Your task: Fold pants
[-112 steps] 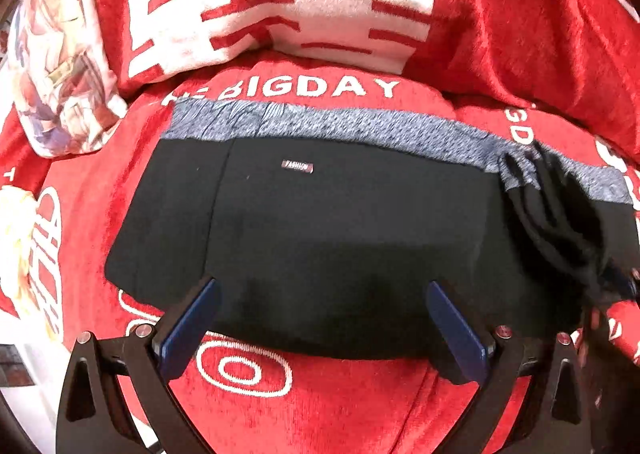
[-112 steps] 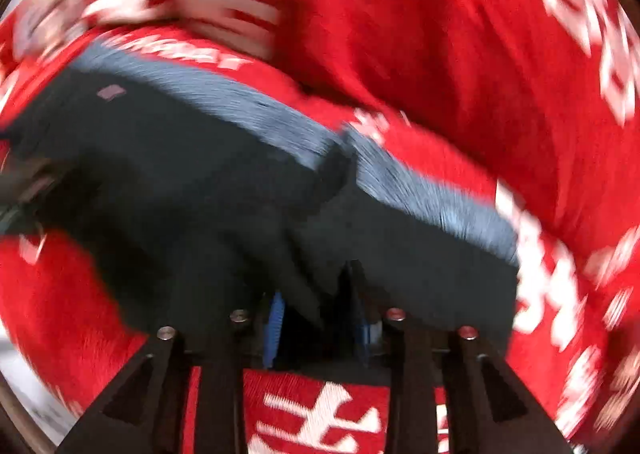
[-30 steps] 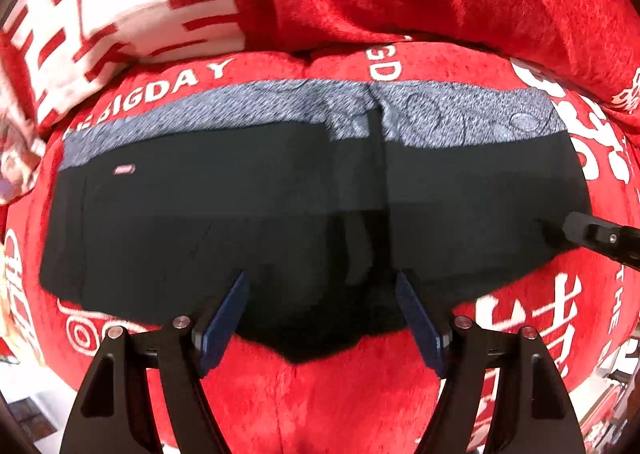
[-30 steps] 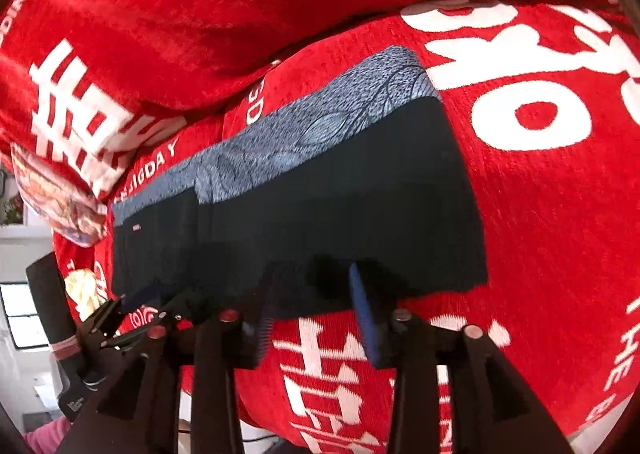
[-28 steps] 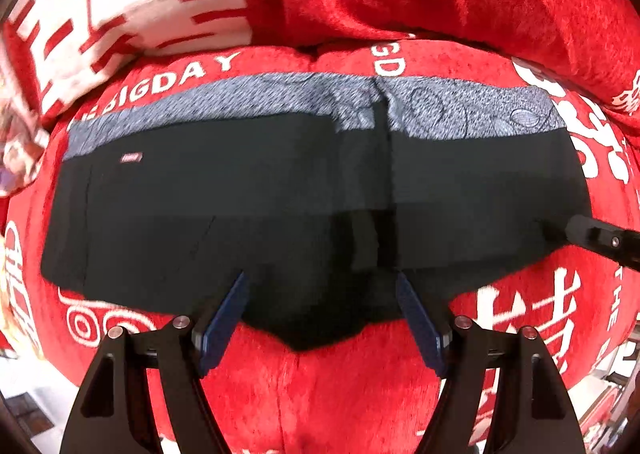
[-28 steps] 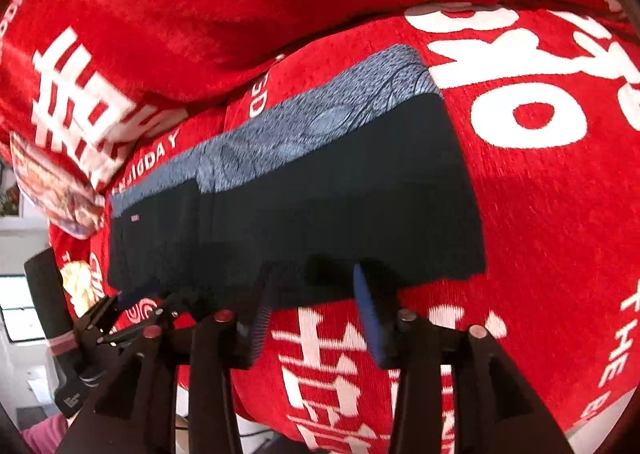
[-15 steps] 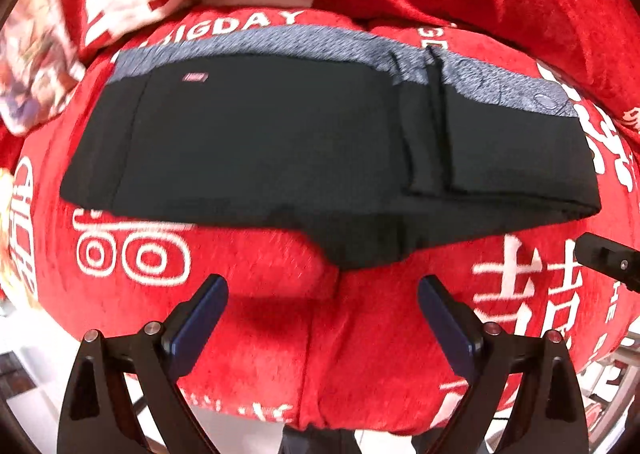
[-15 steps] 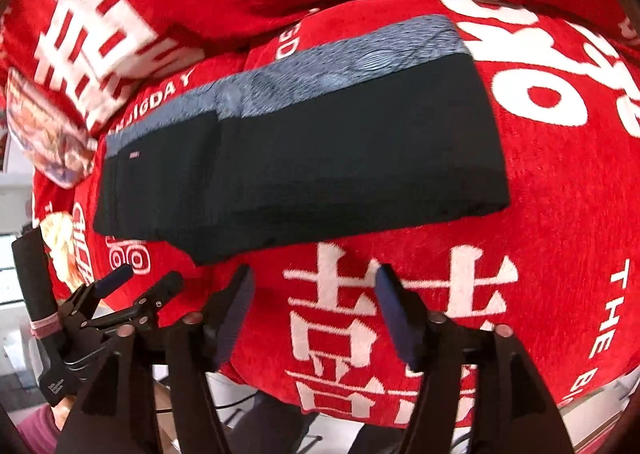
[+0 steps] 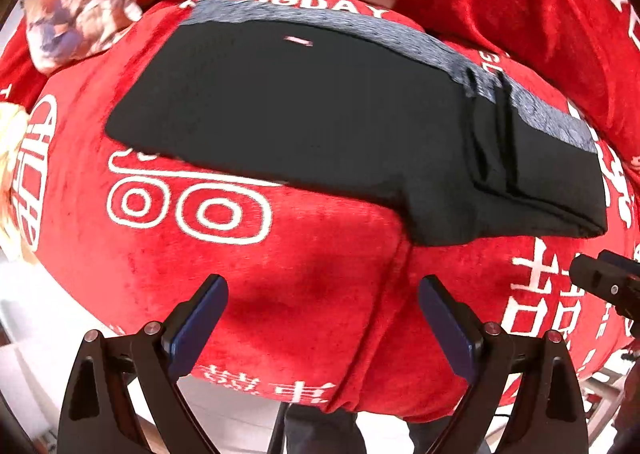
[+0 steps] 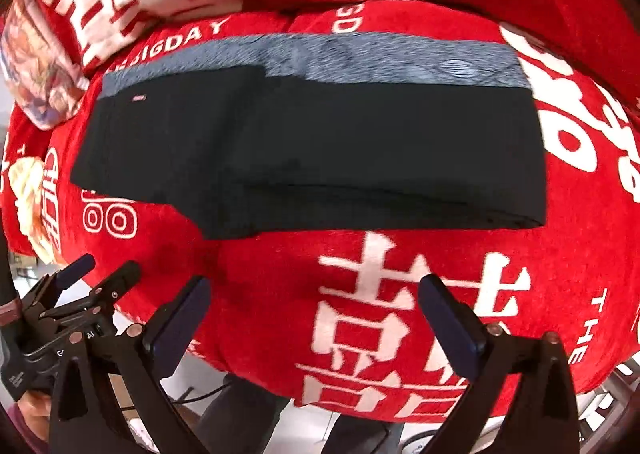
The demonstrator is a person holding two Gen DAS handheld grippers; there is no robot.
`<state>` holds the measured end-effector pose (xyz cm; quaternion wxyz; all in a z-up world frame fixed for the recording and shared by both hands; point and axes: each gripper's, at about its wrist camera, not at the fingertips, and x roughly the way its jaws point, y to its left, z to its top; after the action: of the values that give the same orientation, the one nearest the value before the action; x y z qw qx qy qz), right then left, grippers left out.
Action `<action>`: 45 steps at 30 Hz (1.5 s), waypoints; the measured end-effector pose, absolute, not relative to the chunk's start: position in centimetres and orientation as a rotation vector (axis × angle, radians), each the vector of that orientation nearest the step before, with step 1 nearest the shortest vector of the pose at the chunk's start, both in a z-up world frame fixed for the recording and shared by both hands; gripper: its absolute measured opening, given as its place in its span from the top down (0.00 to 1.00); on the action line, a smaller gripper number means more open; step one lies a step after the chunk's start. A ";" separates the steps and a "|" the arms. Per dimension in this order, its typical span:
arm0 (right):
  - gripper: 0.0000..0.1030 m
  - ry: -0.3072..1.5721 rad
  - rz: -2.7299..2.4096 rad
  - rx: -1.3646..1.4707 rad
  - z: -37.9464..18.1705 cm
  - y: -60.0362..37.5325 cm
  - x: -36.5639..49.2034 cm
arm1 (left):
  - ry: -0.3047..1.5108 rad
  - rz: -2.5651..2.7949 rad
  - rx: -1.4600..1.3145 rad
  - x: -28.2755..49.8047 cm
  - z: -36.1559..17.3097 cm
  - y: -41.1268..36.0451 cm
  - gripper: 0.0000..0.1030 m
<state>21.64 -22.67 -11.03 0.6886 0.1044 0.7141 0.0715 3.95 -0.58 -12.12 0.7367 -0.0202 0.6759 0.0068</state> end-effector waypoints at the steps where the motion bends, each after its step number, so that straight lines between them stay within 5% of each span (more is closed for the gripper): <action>1: 0.00 1.605 0.160 0.228 -11.0 -22.2 21.7 | 1.487 0.022 -0.051 3.8 -12.2 0.0 0.06; 45: 0.00 1.696 0.177 0.225 -12.0 -15.7 21.8 | 1.515 0.187 -0.173 5.4 -14.2 11.0 0.06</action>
<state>21.84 -15.70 -11.97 0.6525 0.0991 0.7472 0.0781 5.40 11.00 -14.19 0.7191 -0.0783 0.6852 0.0848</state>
